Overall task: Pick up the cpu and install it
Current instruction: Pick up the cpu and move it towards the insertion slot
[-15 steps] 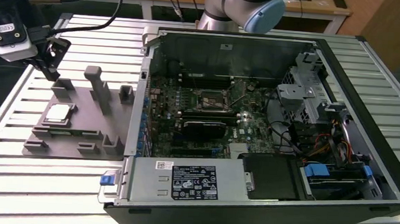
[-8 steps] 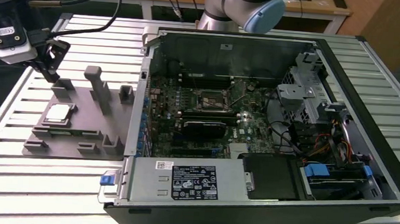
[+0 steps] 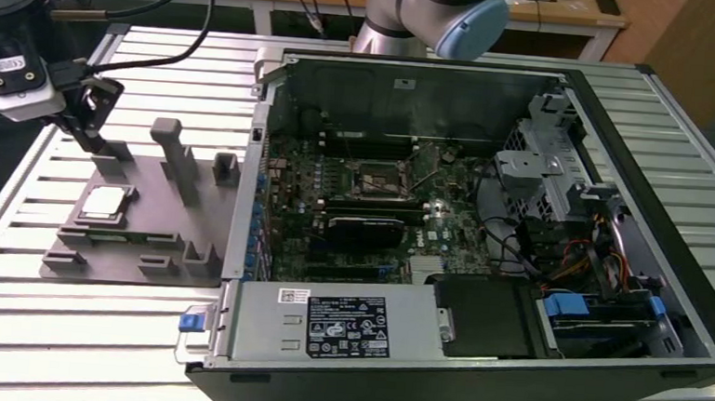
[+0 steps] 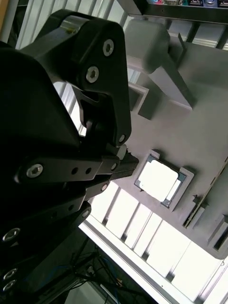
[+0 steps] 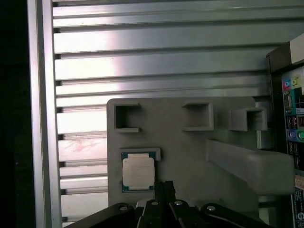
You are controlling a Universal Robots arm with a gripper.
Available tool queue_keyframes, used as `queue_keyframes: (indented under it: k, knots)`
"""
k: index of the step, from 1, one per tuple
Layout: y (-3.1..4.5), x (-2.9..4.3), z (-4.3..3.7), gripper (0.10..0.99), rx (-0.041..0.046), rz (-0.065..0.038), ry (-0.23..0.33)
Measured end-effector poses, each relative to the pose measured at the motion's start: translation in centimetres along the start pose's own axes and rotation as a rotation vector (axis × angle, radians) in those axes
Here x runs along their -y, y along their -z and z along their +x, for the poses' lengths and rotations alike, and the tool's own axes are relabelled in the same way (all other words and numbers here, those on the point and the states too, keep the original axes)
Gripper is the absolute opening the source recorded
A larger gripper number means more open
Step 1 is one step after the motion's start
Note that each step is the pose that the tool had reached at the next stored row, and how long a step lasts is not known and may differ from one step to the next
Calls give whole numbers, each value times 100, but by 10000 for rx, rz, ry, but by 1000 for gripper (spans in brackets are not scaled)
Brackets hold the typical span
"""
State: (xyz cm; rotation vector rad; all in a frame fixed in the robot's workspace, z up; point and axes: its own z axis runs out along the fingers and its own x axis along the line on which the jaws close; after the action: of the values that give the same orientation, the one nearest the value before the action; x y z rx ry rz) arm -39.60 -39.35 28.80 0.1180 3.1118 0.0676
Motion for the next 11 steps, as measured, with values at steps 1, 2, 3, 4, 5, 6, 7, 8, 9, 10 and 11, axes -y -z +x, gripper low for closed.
queue_keyframes:
  k: [1, 2, 3, 4, 5, 6, 7, 8, 9, 10, 11]
  knots:
    - [-11, 1, 9, 106, 1, 0, 0]
    - [-23, 3, 19, 106, 1, -1, 0]
    - [-34, 4, 28, 106, 1, -1, 0]
    - [-45, 5, 34, 106, 0, -1, 1]
    - [-55, 6, 39, 106, 0, 0, 2]
    - [-65, 7, 44, 106, -1, 0, 1]
    - [-75, 8, 51, 106, -2, 1, 0]
    - [-84, 9, 55, 106, -1, 0, 1]
    - [-94, 9, 59, 106, -1, 0, 1]
    - [-102, 10, 64, 106, -1, 0, 0]
    - [-110, 11, 69, 106, -2, 1, 1]
